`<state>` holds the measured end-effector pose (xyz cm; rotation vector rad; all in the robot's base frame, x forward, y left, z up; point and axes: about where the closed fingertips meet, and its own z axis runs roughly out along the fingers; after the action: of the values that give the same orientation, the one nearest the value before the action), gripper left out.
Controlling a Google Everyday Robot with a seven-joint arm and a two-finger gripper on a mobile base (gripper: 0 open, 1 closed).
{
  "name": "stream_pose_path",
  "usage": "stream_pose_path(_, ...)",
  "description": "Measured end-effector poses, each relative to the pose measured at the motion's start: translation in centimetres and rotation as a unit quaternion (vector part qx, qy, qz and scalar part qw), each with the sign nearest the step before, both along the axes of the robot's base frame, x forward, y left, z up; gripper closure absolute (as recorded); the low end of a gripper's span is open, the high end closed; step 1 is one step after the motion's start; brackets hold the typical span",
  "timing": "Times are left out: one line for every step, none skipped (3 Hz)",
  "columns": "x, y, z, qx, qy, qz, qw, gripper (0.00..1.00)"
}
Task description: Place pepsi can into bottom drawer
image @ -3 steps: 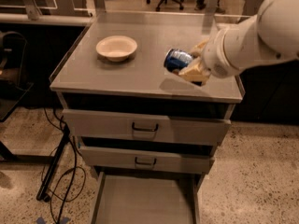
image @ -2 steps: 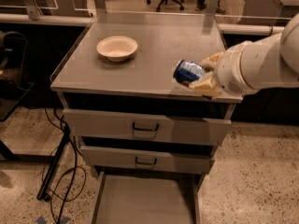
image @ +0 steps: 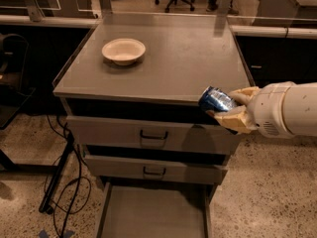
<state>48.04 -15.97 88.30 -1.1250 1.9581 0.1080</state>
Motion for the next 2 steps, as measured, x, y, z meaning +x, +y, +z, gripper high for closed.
stream_pose_path(0.0,0.0,0.0,0.0,0.0,0.0,1.0,1.0)
stream_pose_path(-0.5,0.4,-1.6,0.009,0.003,0.012,0.9999,1.0)
